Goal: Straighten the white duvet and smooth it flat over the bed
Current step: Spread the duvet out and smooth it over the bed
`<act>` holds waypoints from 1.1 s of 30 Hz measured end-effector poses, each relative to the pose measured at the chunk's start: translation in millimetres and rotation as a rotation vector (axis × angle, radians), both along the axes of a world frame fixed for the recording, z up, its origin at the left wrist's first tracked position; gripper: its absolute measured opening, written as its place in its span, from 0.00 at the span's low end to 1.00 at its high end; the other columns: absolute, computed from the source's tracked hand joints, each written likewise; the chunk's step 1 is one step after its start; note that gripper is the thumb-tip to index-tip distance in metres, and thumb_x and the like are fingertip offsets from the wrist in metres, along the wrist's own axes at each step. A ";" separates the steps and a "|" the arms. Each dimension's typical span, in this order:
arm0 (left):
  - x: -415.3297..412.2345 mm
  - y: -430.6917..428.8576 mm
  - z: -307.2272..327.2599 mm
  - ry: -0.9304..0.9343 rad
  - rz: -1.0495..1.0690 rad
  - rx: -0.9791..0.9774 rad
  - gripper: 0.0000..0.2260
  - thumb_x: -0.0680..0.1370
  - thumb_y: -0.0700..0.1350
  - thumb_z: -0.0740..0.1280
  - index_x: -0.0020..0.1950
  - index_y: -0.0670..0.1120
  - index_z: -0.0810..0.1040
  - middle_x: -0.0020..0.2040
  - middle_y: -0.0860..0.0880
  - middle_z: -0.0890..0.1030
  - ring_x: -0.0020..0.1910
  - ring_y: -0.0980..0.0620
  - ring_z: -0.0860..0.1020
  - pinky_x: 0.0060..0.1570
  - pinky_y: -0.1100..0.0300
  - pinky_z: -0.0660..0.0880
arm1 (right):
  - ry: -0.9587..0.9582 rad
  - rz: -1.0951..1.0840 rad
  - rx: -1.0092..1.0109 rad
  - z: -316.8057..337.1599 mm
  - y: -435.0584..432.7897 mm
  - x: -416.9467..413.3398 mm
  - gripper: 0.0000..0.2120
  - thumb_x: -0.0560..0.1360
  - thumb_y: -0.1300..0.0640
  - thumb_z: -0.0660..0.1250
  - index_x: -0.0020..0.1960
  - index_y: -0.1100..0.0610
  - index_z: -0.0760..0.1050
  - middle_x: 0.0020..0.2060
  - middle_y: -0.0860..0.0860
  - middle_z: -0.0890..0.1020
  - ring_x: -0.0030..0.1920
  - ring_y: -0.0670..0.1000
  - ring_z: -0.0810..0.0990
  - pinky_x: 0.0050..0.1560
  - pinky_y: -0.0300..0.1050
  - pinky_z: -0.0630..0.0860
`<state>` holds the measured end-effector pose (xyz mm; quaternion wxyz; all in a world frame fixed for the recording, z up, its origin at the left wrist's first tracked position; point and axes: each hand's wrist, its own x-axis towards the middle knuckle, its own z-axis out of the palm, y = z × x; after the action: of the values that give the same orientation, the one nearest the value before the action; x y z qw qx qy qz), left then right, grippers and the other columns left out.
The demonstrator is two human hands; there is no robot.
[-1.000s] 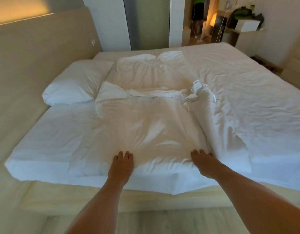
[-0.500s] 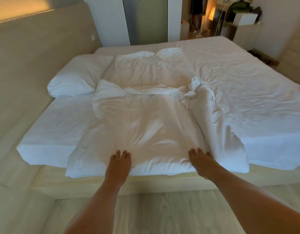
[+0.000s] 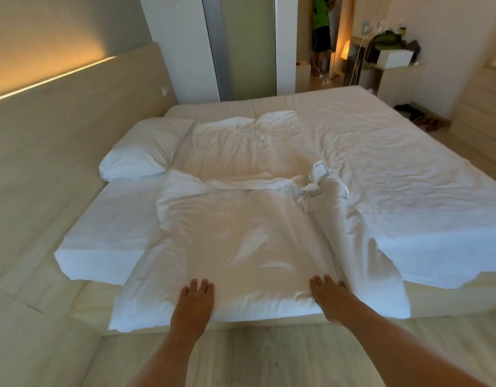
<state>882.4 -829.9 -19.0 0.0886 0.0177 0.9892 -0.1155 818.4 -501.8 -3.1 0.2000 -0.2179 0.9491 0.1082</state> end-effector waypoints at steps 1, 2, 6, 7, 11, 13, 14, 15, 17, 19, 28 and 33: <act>-0.9 0.6 8.9 0.008 -0.005 -0.007 0.31 0.46 0.35 0.83 0.49 0.37 0.83 0.46 0.39 0.83 0.43 0.37 0.83 0.35 0.47 0.80 | 0.008 0.001 -0.010 7.8 0.8 -0.4 0.31 0.79 0.67 0.58 0.78 0.63 0.47 0.77 0.57 0.55 0.76 0.59 0.56 0.70 0.59 0.62; -2.7 0.8 18.9 0.021 -0.009 -0.012 0.30 0.47 0.36 0.83 0.48 0.37 0.84 0.45 0.39 0.84 0.42 0.37 0.83 0.35 0.47 0.80 | 0.017 0.002 -0.021 15.6 1.4 -2.7 0.31 0.79 0.67 0.59 0.77 0.63 0.49 0.76 0.58 0.57 0.75 0.60 0.57 0.69 0.59 0.63; -12.6 0.7 56.0 0.036 -0.007 -0.044 0.24 0.61 0.38 0.80 0.56 0.38 0.81 0.52 0.41 0.83 0.50 0.38 0.82 0.44 0.46 0.80 | 0.019 0.011 -0.058 47.9 4.0 -14.0 0.26 0.77 0.69 0.59 0.74 0.64 0.56 0.68 0.58 0.67 0.67 0.59 0.67 0.62 0.56 0.69; -13.9 0.1 63.6 0.039 -0.006 -0.043 0.22 0.68 0.39 0.76 0.61 0.39 0.79 0.57 0.41 0.82 0.56 0.38 0.80 0.50 0.46 0.78 | 0.015 0.009 -0.069 55.6 4.4 -15.7 0.25 0.77 0.69 0.59 0.73 0.64 0.57 0.67 0.58 0.68 0.66 0.59 0.69 0.61 0.55 0.70; -31.1 0.9 95.2 0.051 -0.016 -0.036 0.22 0.80 0.40 0.59 0.75 0.42 0.63 0.73 0.45 0.69 0.71 0.42 0.66 0.68 0.48 0.65 | -0.003 -0.019 -0.115 91.5 5.3 -30.4 0.18 0.78 0.68 0.58 0.67 0.63 0.65 0.62 0.59 0.73 0.62 0.58 0.74 0.55 0.48 0.70; -47.9 -1.5 112.9 0.075 -0.007 -0.032 0.24 0.80 0.39 0.58 0.76 0.43 0.59 0.75 0.46 0.65 0.73 0.44 0.64 0.71 0.50 0.61 | 0.000 -0.021 -0.130 115.3 3.5 -48.5 0.14 0.78 0.67 0.58 0.63 0.62 0.69 0.59 0.58 0.76 0.60 0.57 0.76 0.51 0.44 0.69; -56.9 -4.0 122.3 0.094 0.001 -0.025 0.25 0.80 0.38 0.58 0.77 0.43 0.58 0.75 0.47 0.64 0.74 0.44 0.63 0.72 0.50 0.59 | 0.004 -0.025 -0.131 128.4 1.5 -59.1 0.13 0.78 0.66 0.59 0.62 0.61 0.71 0.58 0.58 0.77 0.59 0.57 0.76 0.52 0.44 0.69; -67.3 -7.6 131.0 0.109 0.012 -0.019 0.25 0.80 0.38 0.57 0.77 0.44 0.57 0.76 0.47 0.63 0.75 0.45 0.61 0.72 0.50 0.58 | 0.008 -0.030 -0.122 141.1 -1.1 -70.4 0.12 0.78 0.66 0.59 0.61 0.61 0.72 0.58 0.57 0.77 0.59 0.56 0.77 0.54 0.45 0.70; -90.2 -15.3 148.1 0.134 0.031 -0.006 0.26 0.80 0.38 0.58 0.78 0.45 0.56 0.77 0.48 0.61 0.76 0.46 0.60 0.73 0.51 0.57 | 0.029 -0.040 -0.104 166.8 -7.3 -93.7 0.12 0.77 0.66 0.60 0.59 0.61 0.74 0.57 0.57 0.79 0.58 0.57 0.78 0.55 0.47 0.72; -118.0 -23.4 165.7 0.169 0.028 -0.006 0.27 0.79 0.38 0.58 0.78 0.45 0.55 0.78 0.49 0.60 0.76 0.46 0.59 0.74 0.52 0.56 | 0.077 -0.054 -0.129 189.7 -13.8 -120.3 0.12 0.77 0.64 0.61 0.59 0.60 0.75 0.57 0.56 0.79 0.58 0.57 0.79 0.52 0.46 0.74; -258.6 -36.7 236.5 0.243 0.000 -0.044 0.28 0.79 0.40 0.61 0.78 0.45 0.55 0.78 0.49 0.59 0.77 0.48 0.57 0.74 0.55 0.54 | 0.213 -0.109 -0.209 248.7 -25.3 -248.0 0.11 0.75 0.64 0.62 0.57 0.59 0.75 0.57 0.55 0.79 0.57 0.57 0.79 0.49 0.44 0.72; -334.0 -43.2 255.9 0.237 0.027 -0.047 0.27 0.79 0.40 0.62 0.77 0.44 0.57 0.77 0.47 0.60 0.76 0.46 0.58 0.74 0.54 0.57 | 0.255 -0.082 -0.212 265.9 -34.4 -331.1 0.11 0.76 0.63 0.62 0.58 0.58 0.74 0.57 0.55 0.78 0.56 0.57 0.79 0.48 0.43 0.71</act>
<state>548.4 -873.0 236.9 -0.0268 -0.0116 0.9899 -0.1388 487.3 -536.2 262.8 0.0580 -0.1832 0.9810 0.0261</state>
